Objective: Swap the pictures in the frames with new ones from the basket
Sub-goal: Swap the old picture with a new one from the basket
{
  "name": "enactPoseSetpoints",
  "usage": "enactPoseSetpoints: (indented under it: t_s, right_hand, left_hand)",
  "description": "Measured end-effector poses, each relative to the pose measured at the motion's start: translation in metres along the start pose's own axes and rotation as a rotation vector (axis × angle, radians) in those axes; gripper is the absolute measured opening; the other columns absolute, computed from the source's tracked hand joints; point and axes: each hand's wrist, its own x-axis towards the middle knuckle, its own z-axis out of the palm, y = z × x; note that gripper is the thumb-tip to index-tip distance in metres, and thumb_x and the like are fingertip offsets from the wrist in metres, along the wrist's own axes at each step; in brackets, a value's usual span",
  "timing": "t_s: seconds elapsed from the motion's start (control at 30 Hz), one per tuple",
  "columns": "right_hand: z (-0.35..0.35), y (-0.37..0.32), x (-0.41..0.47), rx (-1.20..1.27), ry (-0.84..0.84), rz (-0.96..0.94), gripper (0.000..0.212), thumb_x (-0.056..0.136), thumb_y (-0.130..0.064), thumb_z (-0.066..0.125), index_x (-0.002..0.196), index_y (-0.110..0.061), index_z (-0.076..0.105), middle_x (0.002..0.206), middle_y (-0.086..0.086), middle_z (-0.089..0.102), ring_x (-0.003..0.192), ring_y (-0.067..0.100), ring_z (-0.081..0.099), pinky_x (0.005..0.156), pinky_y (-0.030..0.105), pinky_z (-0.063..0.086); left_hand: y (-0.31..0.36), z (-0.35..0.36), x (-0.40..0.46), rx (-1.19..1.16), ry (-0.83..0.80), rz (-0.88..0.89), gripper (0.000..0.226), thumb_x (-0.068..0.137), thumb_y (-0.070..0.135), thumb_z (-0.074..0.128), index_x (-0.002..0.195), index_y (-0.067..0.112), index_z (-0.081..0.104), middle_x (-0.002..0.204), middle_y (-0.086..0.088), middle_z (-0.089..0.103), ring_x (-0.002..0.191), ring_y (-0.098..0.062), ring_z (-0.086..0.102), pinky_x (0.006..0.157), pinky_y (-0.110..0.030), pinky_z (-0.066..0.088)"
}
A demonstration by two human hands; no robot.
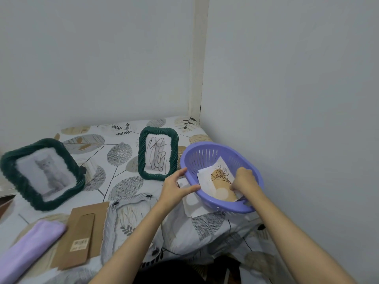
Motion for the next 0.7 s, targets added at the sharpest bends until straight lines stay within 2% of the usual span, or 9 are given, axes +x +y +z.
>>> enactPoseSetpoints:
  t_s: [0.1, 0.2, 0.27, 0.37, 0.43, 0.5, 0.57, 0.63, 0.7]
  right_hand:
    - [0.002, 0.002, 0.002, 0.078, 0.068, -0.058, 0.027, 0.082, -0.011, 0.057, 0.061, -0.009, 0.041, 0.08, 0.014, 0.056, 0.071, 0.029, 0.053, 0.056, 0.03, 0.04]
    - [0.001, 0.0, -0.007, 0.189, 0.15, -0.15, 0.037, 0.08, -0.01, 0.054, 0.048, -0.013, 0.036, 0.05, 0.004, 0.036, 0.052, 0.023, 0.036, 0.043, 0.027, 0.024]
    - [-0.003, -0.006, -0.021, 0.306, 0.199, -0.229, 0.037, 0.078, -0.011, 0.055, 0.043, -0.011, 0.041, 0.045, 0.004, 0.031, 0.051, 0.02, 0.029, 0.046, 0.031, 0.026]
    - [-0.005, -0.018, -0.044, 0.473, 0.238, -0.353, 0.025, 0.082, -0.015, 0.06, 0.059, -0.01, 0.068, 0.055, 0.004, 0.049, 0.058, 0.017, 0.041, 0.06, 0.03, 0.036]
    - [-0.006, -0.027, -0.062, 0.572, 0.244, -0.442, 0.012, 0.083, -0.014, 0.064, 0.082, -0.007, 0.074, 0.078, 0.003, 0.063, 0.074, 0.014, 0.055, 0.071, 0.022, 0.041]
    - [-0.004, -0.034, -0.076, 0.623, 0.258, -0.533, 0.011, 0.084, -0.012, 0.064, 0.09, -0.01, 0.074, 0.087, 0.003, 0.067, 0.081, 0.014, 0.06, 0.076, 0.02, 0.043]
    - [0.0, -0.04, -0.086, 0.641, 0.293, -0.58, 0.014, 0.085, -0.012, 0.063, 0.093, -0.014, 0.074, 0.089, 0.003, 0.068, 0.083, 0.014, 0.063, 0.078, 0.024, 0.048]
    - [0.0, -0.046, -0.095, 0.768, 0.33, -0.557, 0.018, 0.088, -0.011, 0.06, 0.102, -0.013, 0.071, 0.096, 0.002, 0.071, 0.086, 0.007, 0.064, 0.08, 0.014, 0.049]
    - [0.0, -0.056, -0.107, 0.945, 0.35, -0.545, 0.021, 0.089, -0.011, 0.058, 0.107, -0.012, 0.069, 0.1, -0.003, 0.07, 0.091, -0.004, 0.062, 0.08, 0.006, 0.046]
  left_hand:
    - [0.003, -0.002, -0.002, -0.006, -0.035, -0.027, 0.075, 0.066, 0.022, 0.082, 0.132, 0.013, 0.048, 0.128, 0.0, 0.054, 0.118, -0.01, 0.048, 0.097, -0.026, 0.038]
    - [0.007, -0.006, -0.003, 0.178, 0.001, 0.066, 0.072, 0.068, 0.028, 0.08, 0.131, 0.014, 0.047, 0.127, 0.002, 0.05, 0.116, -0.01, 0.044, 0.099, -0.021, 0.036]
    - [0.02, -0.007, -0.009, 0.223, 0.065, 0.212, 0.046, 0.076, 0.023, 0.074, 0.118, 0.02, 0.055, 0.117, 0.006, 0.054, 0.11, -0.009, 0.047, 0.091, -0.007, 0.034]
    - [0.05, -0.006, -0.022, -0.044, 0.016, 0.212, 0.012, 0.092, 0.02, 0.053, 0.099, 0.027, 0.06, 0.102, 0.015, 0.06, 0.097, -0.002, 0.055, 0.085, -0.012, 0.039]
    - [0.067, -0.008, -0.03, -0.272, -0.105, 0.096, 0.02, 0.094, 0.036, 0.043, 0.103, 0.035, 0.06, 0.114, 0.014, 0.058, 0.11, -0.005, 0.054, 0.096, -0.024, 0.043]
    - [0.075, -0.013, -0.034, -0.438, -0.177, -0.042, 0.033, 0.086, 0.054, 0.037, 0.108, 0.043, 0.059, 0.129, 0.011, 0.05, 0.119, -0.015, 0.05, 0.103, -0.039, 0.041]
    - [0.079, -0.021, -0.041, -0.493, -0.166, -0.048, 0.033, 0.091, 0.05, 0.035, 0.116, 0.042, 0.055, 0.129, 0.018, 0.049, 0.116, -0.008, 0.053, 0.101, -0.037, 0.043]
    - [0.077, -0.03, -0.049, -0.428, -0.086, 0.012, 0.028, 0.097, 0.034, 0.038, 0.122, 0.037, 0.051, 0.121, 0.026, 0.051, 0.108, 0.009, 0.053, 0.096, -0.025, 0.044]
    - [0.069, -0.038, -0.058, -0.382, -0.038, 0.045, 0.033, 0.094, 0.032, 0.046, 0.126, 0.038, 0.049, 0.124, 0.028, 0.048, 0.117, 0.005, 0.047, 0.098, -0.029, 0.04]
